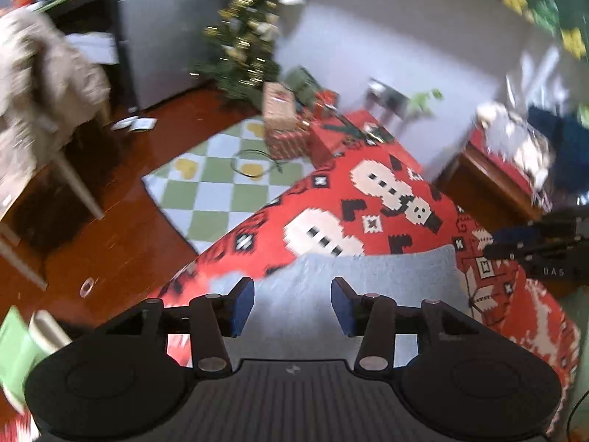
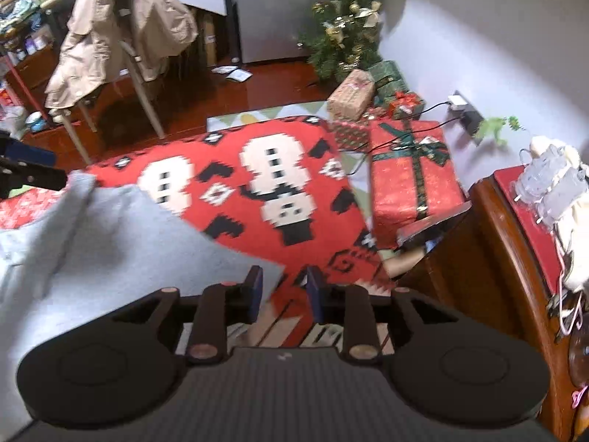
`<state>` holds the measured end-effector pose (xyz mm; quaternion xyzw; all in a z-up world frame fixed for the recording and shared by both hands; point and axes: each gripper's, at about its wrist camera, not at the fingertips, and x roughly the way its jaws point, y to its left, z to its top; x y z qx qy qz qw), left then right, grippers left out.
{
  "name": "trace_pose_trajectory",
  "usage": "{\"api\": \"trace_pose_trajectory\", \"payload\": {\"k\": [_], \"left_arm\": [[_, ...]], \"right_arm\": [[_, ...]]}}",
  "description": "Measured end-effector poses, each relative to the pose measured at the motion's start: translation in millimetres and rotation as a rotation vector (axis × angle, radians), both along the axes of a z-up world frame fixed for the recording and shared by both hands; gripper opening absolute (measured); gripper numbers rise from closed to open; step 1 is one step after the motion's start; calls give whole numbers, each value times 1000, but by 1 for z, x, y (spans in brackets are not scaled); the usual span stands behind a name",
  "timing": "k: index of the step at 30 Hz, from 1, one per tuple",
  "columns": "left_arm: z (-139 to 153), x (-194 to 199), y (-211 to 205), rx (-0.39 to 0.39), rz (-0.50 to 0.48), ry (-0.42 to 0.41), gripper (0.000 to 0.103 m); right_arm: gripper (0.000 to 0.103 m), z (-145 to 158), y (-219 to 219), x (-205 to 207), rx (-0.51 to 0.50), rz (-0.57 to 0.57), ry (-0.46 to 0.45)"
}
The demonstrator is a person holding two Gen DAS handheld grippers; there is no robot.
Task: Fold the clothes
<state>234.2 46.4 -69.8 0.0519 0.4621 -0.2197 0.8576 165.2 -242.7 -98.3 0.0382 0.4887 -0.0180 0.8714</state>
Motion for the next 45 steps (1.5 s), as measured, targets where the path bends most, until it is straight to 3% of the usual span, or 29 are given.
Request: {"api": "trace_pose_trajectory", "payload": {"k": [5,11,20,23,27,32,38,45], "left_arm": [[15,-61,68,-3,175,-6,47],[15,-130,151,63,345,9,47],[-9,-197,251,81,548,47,46],[-25,-209,272,65,570,82,40],[-48,-221,284,35,578,141,26],[-72,-231,286,0,572,196,25],[-80,-238,287,-66,606,221,22],[-81,-242,282,-50,598,240,22]], "right_arm": [[29,28,46,-11,12,117,-8],[29,55,126,-5,54,283,-24],[29,68,273,23,51,544,-23],[29,62,318,35,58,618,-9],[28,46,367,53,59,694,28],[28,26,410,68,37,785,65],[28,10,447,80,21,871,99],[28,-5,476,83,-57,1042,106]]}}
